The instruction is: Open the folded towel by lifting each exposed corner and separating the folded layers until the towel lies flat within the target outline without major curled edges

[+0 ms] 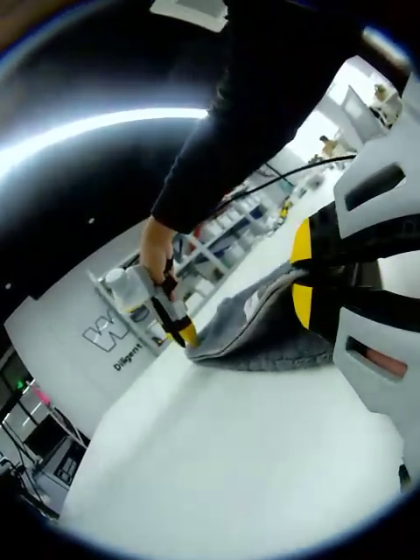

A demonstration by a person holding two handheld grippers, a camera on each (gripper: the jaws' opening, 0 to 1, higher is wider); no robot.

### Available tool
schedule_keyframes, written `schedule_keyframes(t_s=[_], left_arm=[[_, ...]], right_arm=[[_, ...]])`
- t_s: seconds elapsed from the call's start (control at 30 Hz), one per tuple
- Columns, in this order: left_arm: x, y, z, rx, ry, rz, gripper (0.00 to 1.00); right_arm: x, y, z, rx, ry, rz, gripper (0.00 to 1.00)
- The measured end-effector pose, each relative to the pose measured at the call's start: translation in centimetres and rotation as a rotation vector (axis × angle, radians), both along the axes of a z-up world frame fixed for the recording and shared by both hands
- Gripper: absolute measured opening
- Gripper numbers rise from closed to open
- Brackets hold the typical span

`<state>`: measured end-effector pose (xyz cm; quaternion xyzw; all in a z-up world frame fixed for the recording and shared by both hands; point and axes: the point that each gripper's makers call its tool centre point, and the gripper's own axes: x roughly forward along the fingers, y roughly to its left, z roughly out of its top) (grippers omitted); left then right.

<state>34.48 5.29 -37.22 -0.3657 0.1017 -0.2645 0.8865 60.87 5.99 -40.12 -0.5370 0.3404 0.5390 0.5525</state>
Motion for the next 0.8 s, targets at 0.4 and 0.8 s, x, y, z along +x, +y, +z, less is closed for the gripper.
schedule_keyframes(t_s=[0.4,0.8], left_arm=[[0.0,0.0,0.0,-0.001,0.002,0.0,0.05],[0.2,0.0,0.0,-0.003,0.004,-0.003,0.05]], right_arm=[[-0.1,0.2,-1.3,-0.036,0.001,0.046,0.14],[0.6,0.3,-1.6,-0.045,0.013,0.07,0.04]])
